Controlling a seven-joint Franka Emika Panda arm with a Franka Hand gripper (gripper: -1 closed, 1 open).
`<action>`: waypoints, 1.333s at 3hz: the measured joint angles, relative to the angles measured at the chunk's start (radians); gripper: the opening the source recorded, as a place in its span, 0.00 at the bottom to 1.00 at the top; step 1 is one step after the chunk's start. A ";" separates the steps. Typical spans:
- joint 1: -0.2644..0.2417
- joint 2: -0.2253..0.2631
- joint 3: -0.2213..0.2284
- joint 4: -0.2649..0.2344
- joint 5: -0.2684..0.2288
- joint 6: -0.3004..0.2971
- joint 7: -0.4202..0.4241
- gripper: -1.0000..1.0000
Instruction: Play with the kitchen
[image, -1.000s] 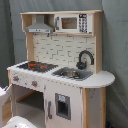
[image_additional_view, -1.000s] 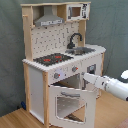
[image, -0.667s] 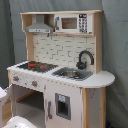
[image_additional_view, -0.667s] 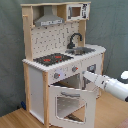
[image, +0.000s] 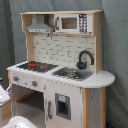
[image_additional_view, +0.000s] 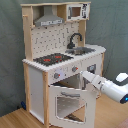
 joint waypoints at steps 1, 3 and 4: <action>-0.053 -0.024 -0.002 0.015 0.000 0.033 0.078 1.00; -0.154 -0.056 0.000 -0.022 -0.011 0.157 0.156 1.00; -0.164 -0.093 -0.001 -0.083 -0.011 0.229 0.154 1.00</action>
